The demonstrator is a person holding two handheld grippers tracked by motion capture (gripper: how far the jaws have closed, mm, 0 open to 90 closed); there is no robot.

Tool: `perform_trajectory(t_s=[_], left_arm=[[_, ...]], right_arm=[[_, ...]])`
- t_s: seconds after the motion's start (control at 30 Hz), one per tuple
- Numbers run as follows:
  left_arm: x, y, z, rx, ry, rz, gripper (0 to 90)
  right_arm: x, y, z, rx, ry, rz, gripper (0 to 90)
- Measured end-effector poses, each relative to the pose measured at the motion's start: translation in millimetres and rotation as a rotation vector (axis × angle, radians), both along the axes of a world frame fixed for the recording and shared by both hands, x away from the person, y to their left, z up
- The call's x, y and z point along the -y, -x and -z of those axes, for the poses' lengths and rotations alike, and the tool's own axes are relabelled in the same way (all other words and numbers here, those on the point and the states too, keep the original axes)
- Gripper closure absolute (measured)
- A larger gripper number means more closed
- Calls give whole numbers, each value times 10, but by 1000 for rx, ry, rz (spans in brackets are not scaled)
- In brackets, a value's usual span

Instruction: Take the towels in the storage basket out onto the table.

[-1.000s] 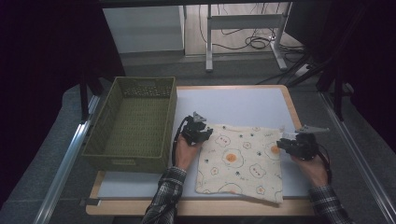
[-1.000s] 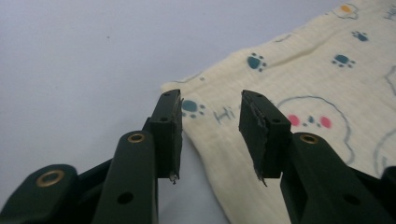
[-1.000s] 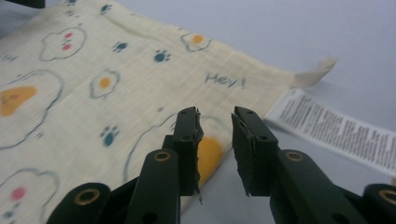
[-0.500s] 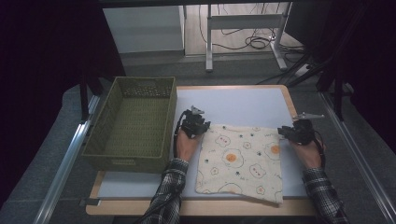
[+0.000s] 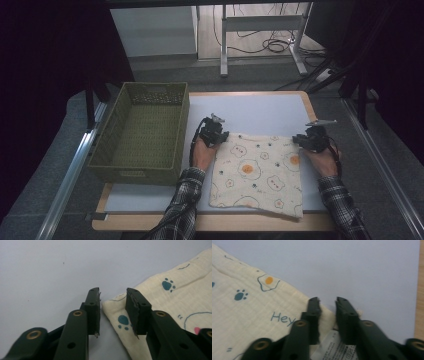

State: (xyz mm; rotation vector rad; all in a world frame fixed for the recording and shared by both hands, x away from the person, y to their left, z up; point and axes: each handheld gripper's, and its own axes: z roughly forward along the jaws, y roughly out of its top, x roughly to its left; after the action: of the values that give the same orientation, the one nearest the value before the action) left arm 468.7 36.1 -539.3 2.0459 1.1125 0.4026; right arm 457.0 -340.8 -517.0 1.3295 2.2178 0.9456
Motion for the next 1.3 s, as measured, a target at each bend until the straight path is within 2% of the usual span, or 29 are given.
perform_trajectory(t_s=[0.03, 0.07, 0.1, 0.17, 0.27, 0.33, 0.37, 0.43, 0.5, 0.53, 0.57, 0.63, 0.77, 0.8, 0.9, 0.93, 1.0, 1.03, 1.13, 1.27, 1.3], left_arm=[[0, 0, 0, 0, 0, 0, 691], [-2, 4, 0, -8, 12, 3, 741], [-2, 4, 0, -8, 12, 3, 799], [1, 16, -1, -15, 26, 14, 861], [-7, 19, -17, -8, 23, 22, 872], [-41, 40, -56, 28, 30, 19, 873], [-71, 48, -109, 35, 48, 10, 873], [-94, 72, -194, 61, 45, 4, 873], [-100, 82, -223, 67, 45, 4, 873], [-116, 119, -294, 85, 48, -1, 873], [-116, 119, -294, 85, 48, -1, 872], [-144, 189, -371, 104, 52, 5, 870], [-177, 287, -391, 112, 62, -1, 869], [-183, 361, -393, 121, 63, -2, 868], [-183, 449, -397, 133, 49, 0, 867], [-184, 531, -399, 142, 51, 2, 866], [-183, 580, -404, 152, 45, 0, 864], [-186, 647, -415, 164, 51, 3, 863], [-189, 725, -428, 173, 63, 10, 862], [-195, 937, -423, 190, 68, 32, 861], [-195, 937, -423, 190, 68, 32, 861]], right_arm=[[0, 0, 0, 0, 0, 0, 820], [-15, 15, -7, -12, -3, 1, 861], [-15, 15, -7, -12, -3, 1, 861], [-42, 36, -21, -12, 21, -4, 877], [-57, 56, -36, -9, 35, -16, 880], [-61, 92, -66, 20, 25, -24, 880], [-56, 121, -122, 40, 9, -28, 880], [-57, 140, -182, 58, 8, -32, 880], [-61, 151, -228, 68, 2, -32, 880], [-71, 173, -308, 81, -10, -37, 880], [-71, 173, -308, 81, -10, -37, 880], [-94, 229, -417, 100, -9, -55, 880], [-87, 301, -488, 110, -21, -72, 879], [-65, 379, -516, 112, -35, -82, 879], [-38, 458, -524, 115, -47, -89, 879], [-14, 539, -528, 119, -50, -97, 879], [-1, 620, -534, 124, -54, -106, 879], [3, 658, -535, 127, -56, -113, 879], [6, 735, -534, 131, -52, -123, 879], [31, 911, -510, 129, -56, -141, 879], [31, 911, -510, 129, -56, -141, 879]])
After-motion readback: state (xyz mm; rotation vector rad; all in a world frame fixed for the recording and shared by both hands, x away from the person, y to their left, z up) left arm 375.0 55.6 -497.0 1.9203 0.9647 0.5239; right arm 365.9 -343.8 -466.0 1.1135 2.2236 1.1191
